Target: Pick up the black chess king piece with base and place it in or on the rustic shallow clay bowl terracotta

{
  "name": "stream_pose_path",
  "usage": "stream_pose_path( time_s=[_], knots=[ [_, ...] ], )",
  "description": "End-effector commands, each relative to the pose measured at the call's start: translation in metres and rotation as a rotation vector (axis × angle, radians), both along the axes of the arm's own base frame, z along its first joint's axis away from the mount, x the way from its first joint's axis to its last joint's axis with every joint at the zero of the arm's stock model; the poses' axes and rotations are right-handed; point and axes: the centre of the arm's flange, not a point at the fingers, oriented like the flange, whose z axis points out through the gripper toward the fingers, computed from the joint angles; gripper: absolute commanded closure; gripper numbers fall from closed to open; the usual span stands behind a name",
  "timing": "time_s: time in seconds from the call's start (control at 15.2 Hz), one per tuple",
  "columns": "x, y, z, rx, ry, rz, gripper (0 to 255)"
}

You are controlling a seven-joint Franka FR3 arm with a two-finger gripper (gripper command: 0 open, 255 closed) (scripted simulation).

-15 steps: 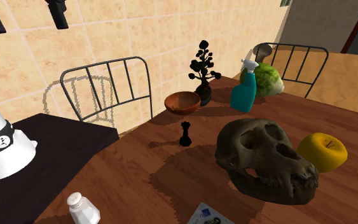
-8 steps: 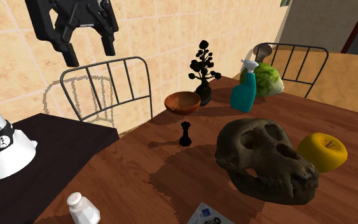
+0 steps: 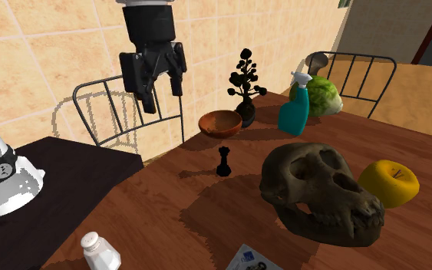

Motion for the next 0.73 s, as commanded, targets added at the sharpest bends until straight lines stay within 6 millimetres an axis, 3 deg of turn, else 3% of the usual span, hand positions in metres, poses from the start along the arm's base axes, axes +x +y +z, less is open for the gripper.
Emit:
stream_pose_path(
  time_s=[0.0, 0.66],
  knots=[
    [0.013, 0.017, -0.022, 0.005, 0.007, -0.005, 0],
    [0.082, 0.085, -0.113, 0.026, 0.043, -0.03, 0]
  ],
)
